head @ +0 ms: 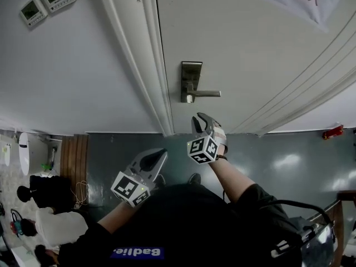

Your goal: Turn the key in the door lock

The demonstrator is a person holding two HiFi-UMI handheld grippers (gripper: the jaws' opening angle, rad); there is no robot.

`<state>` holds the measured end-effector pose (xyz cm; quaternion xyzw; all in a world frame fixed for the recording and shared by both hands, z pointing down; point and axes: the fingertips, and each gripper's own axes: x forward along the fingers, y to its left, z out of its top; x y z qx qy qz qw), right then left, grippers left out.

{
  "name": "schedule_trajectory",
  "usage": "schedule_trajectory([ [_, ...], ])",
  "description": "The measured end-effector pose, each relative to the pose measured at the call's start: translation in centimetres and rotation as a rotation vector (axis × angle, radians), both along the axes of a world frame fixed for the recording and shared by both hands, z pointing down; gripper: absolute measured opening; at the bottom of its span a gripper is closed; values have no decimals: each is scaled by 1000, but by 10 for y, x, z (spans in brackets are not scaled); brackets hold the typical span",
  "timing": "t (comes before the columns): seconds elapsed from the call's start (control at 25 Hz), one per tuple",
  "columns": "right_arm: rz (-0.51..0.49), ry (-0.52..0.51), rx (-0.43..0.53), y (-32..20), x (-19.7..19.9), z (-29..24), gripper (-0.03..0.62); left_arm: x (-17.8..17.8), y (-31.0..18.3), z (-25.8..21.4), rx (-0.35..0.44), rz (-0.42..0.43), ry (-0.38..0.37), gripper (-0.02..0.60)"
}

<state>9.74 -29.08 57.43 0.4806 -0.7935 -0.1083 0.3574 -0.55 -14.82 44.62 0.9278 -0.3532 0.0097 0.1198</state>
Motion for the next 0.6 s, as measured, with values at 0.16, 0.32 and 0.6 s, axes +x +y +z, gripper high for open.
schedule_trajectory([
  [0.16, -27, -187, -61, 36, 7, -19, 63, 13, 5, 1, -11, -44, 10, -6],
  [0.32, -40, -327, -107, 74, 7, -37, 40, 23, 17, 0, 5, -24, 8, -6],
  [0.6, -29, -536, -126, 140, -14, -71, 3, 18, 39, -4, 20, 70, 23, -6],
])
